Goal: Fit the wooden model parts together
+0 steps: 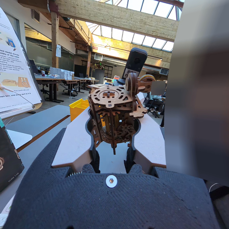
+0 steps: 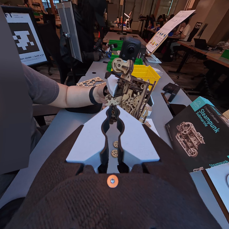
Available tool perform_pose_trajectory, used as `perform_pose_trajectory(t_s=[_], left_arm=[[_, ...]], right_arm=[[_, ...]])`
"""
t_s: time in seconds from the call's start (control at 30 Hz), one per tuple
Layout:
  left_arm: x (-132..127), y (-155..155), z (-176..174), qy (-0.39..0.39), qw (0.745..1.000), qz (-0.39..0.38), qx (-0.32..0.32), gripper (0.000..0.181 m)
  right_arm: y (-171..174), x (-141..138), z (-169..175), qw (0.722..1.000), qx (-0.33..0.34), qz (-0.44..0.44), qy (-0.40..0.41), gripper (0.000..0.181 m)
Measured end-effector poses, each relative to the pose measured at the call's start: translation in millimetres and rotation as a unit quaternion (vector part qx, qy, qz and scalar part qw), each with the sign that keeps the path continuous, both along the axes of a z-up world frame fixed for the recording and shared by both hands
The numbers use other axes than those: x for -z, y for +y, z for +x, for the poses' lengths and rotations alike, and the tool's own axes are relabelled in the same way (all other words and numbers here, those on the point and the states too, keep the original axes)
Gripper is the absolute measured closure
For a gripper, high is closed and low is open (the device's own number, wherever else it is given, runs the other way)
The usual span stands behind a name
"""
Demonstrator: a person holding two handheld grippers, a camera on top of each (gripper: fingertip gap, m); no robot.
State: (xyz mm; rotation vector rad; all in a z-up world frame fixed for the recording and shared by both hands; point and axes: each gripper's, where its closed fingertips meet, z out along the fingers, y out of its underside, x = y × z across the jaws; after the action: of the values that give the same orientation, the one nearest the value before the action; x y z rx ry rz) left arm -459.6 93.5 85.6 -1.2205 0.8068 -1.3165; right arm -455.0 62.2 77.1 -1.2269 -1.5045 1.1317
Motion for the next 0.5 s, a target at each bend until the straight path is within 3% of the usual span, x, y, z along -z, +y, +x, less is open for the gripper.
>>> perform_pose_trajectory(t_s=[0.2, 0.4, 0.5], left_arm=[[-1, 1, 0, -0.004, 1.000, -0.007, 0.000, 0.118], [2, 15, -2, 0.000, 0.998, -0.019, -0.062, 0.118], [-2, 24, -10, -0.011, 0.991, 0.000, -0.130, 0.117]], right_arm=[[1, -2, 1, 1.000, 0.004, -0.001, 0.003, 0.177], [13, -21, 3, 0.995, 0.061, 0.051, 0.055, 0.148], [21, -36, 1, 0.981, 0.131, 0.112, 0.093, 0.131]])
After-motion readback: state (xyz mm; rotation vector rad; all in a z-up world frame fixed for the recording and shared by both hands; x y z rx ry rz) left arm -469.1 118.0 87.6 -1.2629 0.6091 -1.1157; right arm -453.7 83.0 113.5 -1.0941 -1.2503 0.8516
